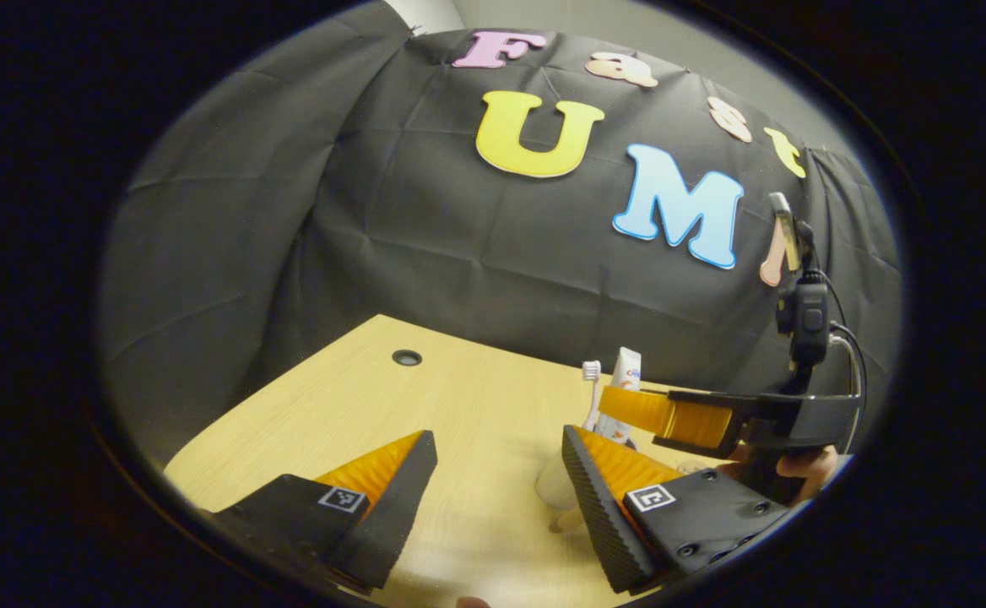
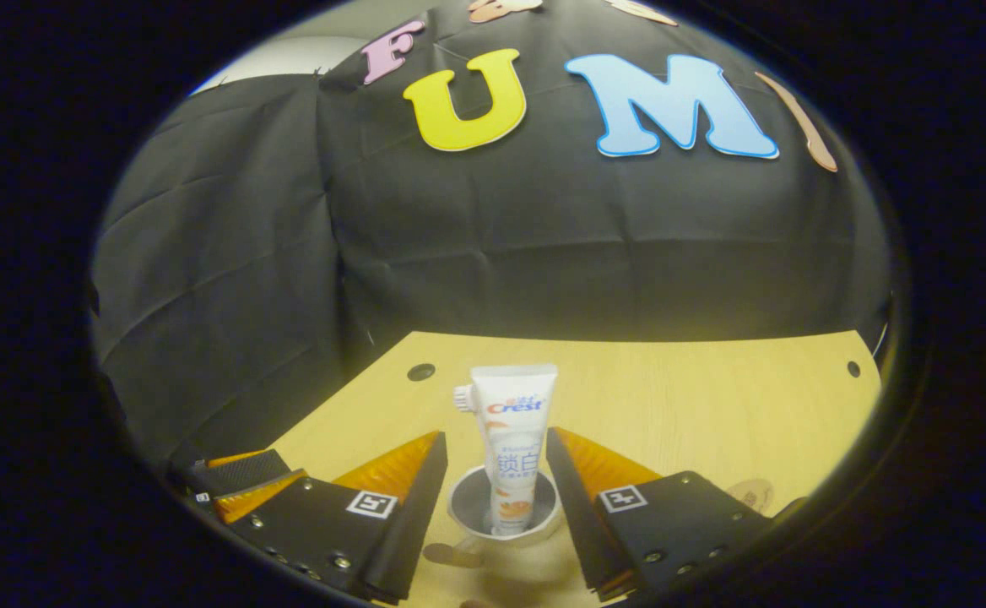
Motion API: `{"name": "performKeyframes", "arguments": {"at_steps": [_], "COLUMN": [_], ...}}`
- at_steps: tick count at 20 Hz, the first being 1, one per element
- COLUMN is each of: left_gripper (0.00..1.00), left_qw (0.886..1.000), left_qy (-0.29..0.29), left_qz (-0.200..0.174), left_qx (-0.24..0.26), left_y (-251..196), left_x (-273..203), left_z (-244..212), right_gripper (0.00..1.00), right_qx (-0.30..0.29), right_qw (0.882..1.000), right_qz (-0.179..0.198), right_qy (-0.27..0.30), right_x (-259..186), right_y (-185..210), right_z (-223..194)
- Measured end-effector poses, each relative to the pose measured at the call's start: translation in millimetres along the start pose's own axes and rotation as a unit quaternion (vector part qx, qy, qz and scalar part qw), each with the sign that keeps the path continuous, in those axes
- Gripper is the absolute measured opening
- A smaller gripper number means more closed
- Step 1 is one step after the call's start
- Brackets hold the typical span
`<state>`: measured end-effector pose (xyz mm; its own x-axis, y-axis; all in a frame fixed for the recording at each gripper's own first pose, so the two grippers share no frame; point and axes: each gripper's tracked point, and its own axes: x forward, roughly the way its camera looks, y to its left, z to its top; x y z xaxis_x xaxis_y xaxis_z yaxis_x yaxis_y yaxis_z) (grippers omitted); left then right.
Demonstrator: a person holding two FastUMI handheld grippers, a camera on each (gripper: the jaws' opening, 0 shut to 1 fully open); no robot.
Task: Put the toothbrush and toothpaste on the desktop into the cup, then pick up the cup and place it on the coaster on the desktop.
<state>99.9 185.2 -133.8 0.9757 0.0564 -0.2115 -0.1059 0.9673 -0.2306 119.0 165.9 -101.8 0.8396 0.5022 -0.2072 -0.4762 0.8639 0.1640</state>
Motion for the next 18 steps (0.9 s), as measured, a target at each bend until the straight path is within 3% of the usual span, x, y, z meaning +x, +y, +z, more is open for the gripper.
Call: {"name": "performKeyframes", "arguments": {"at_steps": [1, 7, 11, 12, 18], "left_gripper": [0.96, 0.96, 0.99, 0.96, 0.96], "left_qw": [1.0, 0.999, 0.998, 0.998, 0.993], "left_qy": [0.002, 0.025, 0.033, 0.035, 0.073], "left_qz": [-0.003, -0.024, -0.05, -0.055, -0.073], "left_qx": [0.001, 0.009, 0.018, 0.023, 0.05], "left_y": [-3.1, -27.3, -56.1, -62.6, -92.9], "left_x": [-0.1, 7.8, 11.5, 12.4, 31.4], "left_z": [-0.6, -21.3, -29.9, -31.6, -53.8], "right_gripper": [0.74, 0.74, 0.74, 0.74, 0.74], "right_qx": [-0.002, -0.001, -0.024, -0.026, -0.011], "right_qw": [1.0, 0.999, 0.998, 0.997, 0.995], "right_qz": [-0.005, -0.01, -0.029, -0.034, -0.068], "right_qy": [-0.009, -0.04, -0.055, -0.057, -0.067], "right_x": [-3.5, -36.6, -67.0, -74.0, -114.3], "right_y": [-3.0, -16.0, -38.0, -43.3, -75.7], "right_z": [5.4, 34.1, 45.9, 47.1, 50.6]}}
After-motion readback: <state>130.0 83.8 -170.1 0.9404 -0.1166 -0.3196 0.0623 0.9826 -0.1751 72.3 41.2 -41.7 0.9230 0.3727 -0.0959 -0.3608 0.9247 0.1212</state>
